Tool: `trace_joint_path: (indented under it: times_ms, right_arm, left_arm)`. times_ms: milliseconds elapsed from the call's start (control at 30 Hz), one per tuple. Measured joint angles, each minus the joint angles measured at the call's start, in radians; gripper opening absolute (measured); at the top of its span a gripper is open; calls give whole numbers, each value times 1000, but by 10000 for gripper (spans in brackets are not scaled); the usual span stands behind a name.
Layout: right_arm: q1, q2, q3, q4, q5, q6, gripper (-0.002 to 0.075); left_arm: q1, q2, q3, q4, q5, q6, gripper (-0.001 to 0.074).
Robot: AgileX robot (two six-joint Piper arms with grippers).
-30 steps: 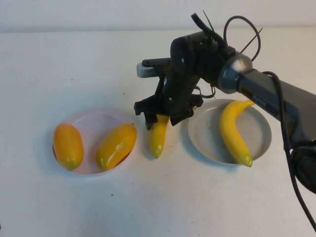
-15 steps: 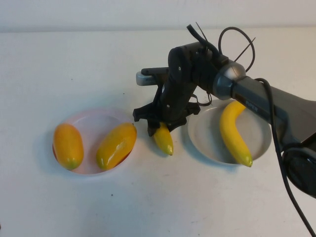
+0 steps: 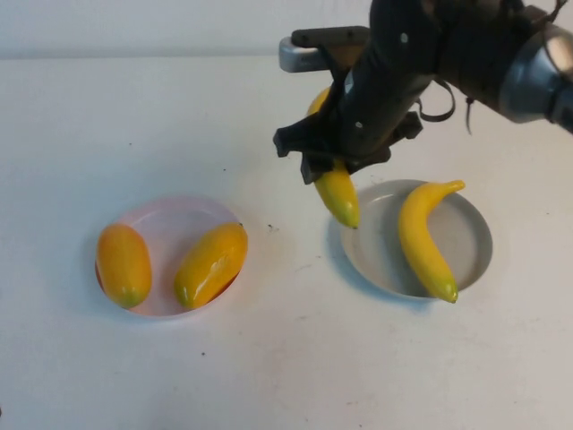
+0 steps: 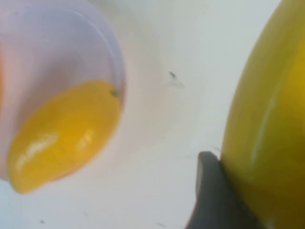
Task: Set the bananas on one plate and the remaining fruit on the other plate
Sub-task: Put another type of fruit in the right plate
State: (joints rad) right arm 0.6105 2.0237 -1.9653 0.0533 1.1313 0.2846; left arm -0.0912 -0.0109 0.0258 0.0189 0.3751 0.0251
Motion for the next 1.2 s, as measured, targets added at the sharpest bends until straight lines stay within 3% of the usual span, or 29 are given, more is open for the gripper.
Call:
trace_joint_path:
  times_ms: [167, 333, 600, 867, 1200]
  right_arm:
    - [-46, -117, 247, -9, -103, 38, 308]
    - [-80, -113, 378, -3, -164, 53, 308]
    - [-84, -38, 405, 9, -216, 53, 309]
    - [-84, -18, 405, 9, -216, 53, 384]
    - [-48, -258, 529, 5, -212, 53, 367]
  left_arm:
    - [0, 0, 0, 0, 0, 0, -1]
    - [0, 0, 0, 0, 0, 0, -1]
    - [0, 0, 0, 0, 0, 0, -1]
    - [0, 0, 0, 0, 0, 0, -1]
    - [0, 0, 0, 0, 0, 0, -1]
